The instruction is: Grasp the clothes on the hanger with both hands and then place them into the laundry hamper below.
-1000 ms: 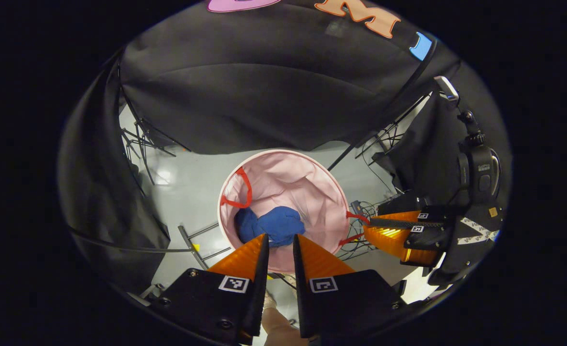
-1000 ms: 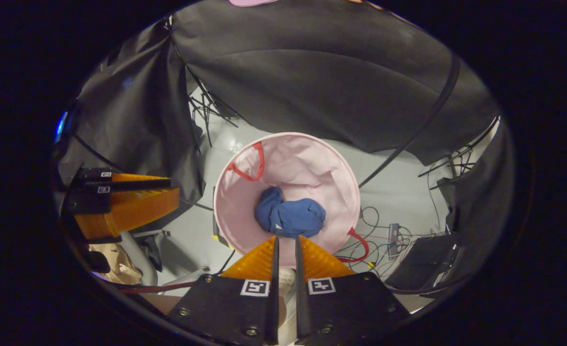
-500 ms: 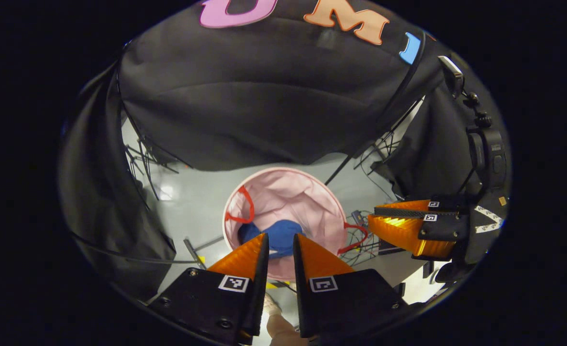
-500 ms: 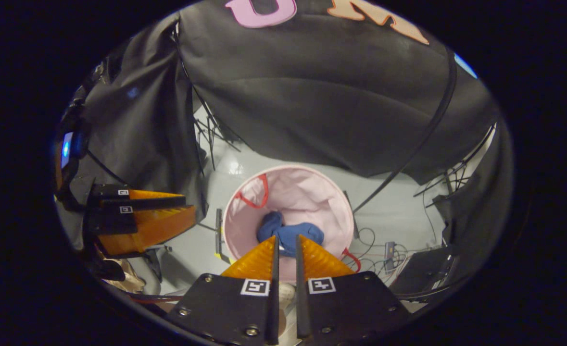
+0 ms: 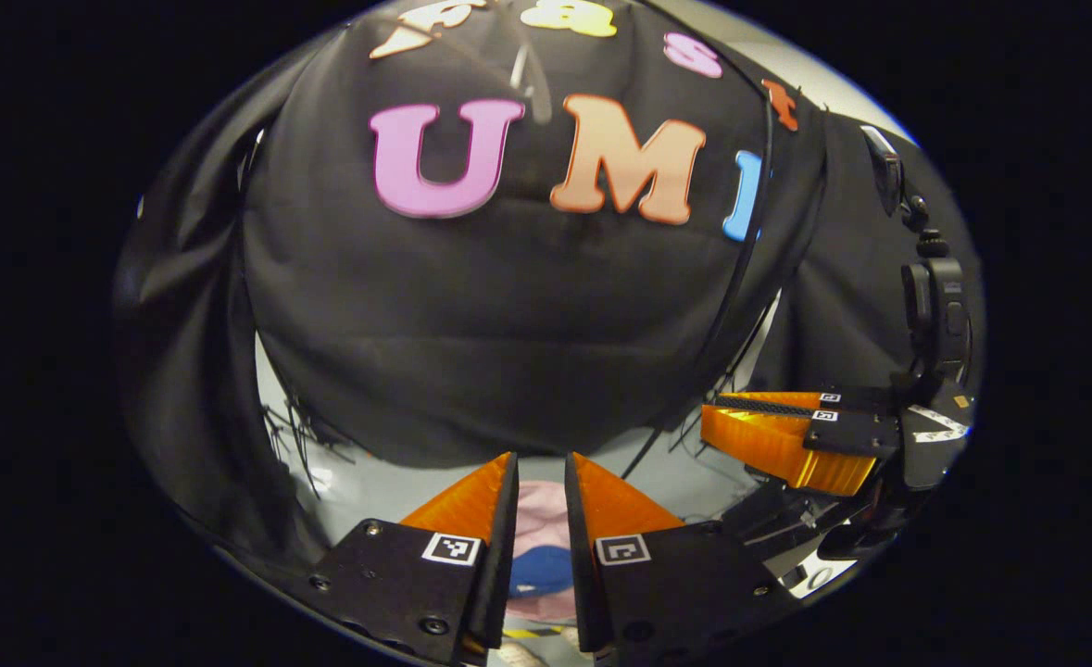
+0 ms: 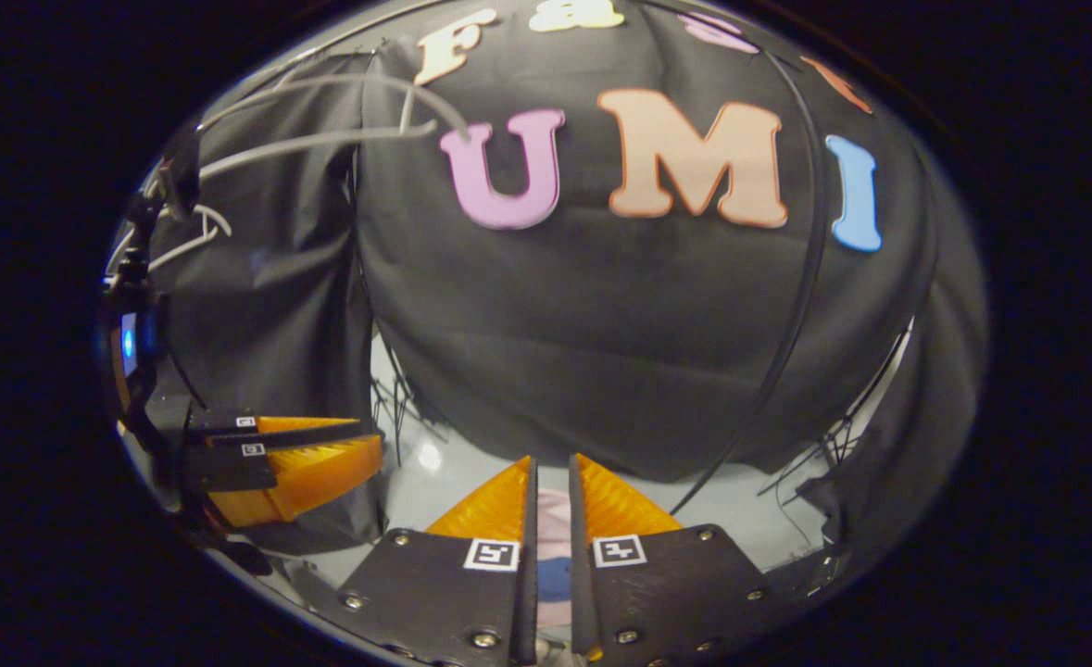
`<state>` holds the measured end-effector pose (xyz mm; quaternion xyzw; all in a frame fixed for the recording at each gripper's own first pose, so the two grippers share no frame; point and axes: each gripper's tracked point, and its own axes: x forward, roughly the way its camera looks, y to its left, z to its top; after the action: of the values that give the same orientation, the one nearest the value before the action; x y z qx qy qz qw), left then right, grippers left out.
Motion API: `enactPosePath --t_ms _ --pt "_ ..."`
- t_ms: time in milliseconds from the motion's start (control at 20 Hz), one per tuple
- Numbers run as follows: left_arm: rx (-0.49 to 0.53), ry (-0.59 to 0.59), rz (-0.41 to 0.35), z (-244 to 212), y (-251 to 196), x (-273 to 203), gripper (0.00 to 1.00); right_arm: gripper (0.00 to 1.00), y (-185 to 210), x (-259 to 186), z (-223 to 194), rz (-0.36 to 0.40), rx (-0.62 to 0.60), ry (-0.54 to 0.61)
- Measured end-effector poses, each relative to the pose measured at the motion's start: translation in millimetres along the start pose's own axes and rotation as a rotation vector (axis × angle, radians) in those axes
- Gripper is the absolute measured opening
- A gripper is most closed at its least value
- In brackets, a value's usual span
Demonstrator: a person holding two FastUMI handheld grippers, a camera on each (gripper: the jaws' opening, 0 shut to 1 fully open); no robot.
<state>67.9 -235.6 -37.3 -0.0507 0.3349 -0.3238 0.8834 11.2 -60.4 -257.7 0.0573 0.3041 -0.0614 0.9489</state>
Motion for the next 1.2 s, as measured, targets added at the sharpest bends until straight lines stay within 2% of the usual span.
enactPosePath --t_ms 300,450,600,650,700,800,850,900,1000,1050,1150,1200 --pt "0.045 -0.236 -0.009 116 -18 -41 0.31 0.15 0 -56 115 -0.005 0.017 -0.263" --pt "0.078 -0.368 -0.010 172 -30 -70 0.31 0.15 0 -82 151 -0.009 0.009 -0.354" --pt "0.113 -0.455 -0.001 206 -42 -94 0.30 0.15 -3 -109 182 -0.017 -0.002 -0.440" --pt "0.121 -0.479 -0.012 216 -49 -99 0.30 0.22 -2 -114 189 -0.013 -0.004 -0.457" --pt "0.127 -0.492 -0.023 219 -56 -107 0.36 0.19 -3 -119 194 -0.020 -0.007 -0.477" --pt "0.128 -0.506 -0.042 221 -65 -112 0.60 0.34 -5 -132 204 -0.023 -0.017 -0.503" --pt "0.126 -0.514 -0.043 224 -67 -114 0.60 0.35 -6 -139 207 -0.025 -0.023 -0.511" --pt "0.126 -0.518 -0.046 226 -70 -115 0.60 0.41 -7 -145 210 -0.027 -0.025 -0.523" --pt "0.127 -0.535 -0.042 230 -76 -118 0.71 0.53 -12 -153 215 -0.034 -0.028 -0.535" --pt "0.130 -0.540 -0.040 231 -78 -119 0.80 0.62 -15 -156 216 -0.038 -0.029 -0.538" --pt "0.134 -0.557 -0.029 235 -78 -121 0.99 0.73 -20 -163 218 -0.039 -0.021 -0.547" --pt "0.140 -0.563 -0.025 236 -81 -123 1.00 0.80 -24 -164 220 -0.042 -0.016 -0.552"
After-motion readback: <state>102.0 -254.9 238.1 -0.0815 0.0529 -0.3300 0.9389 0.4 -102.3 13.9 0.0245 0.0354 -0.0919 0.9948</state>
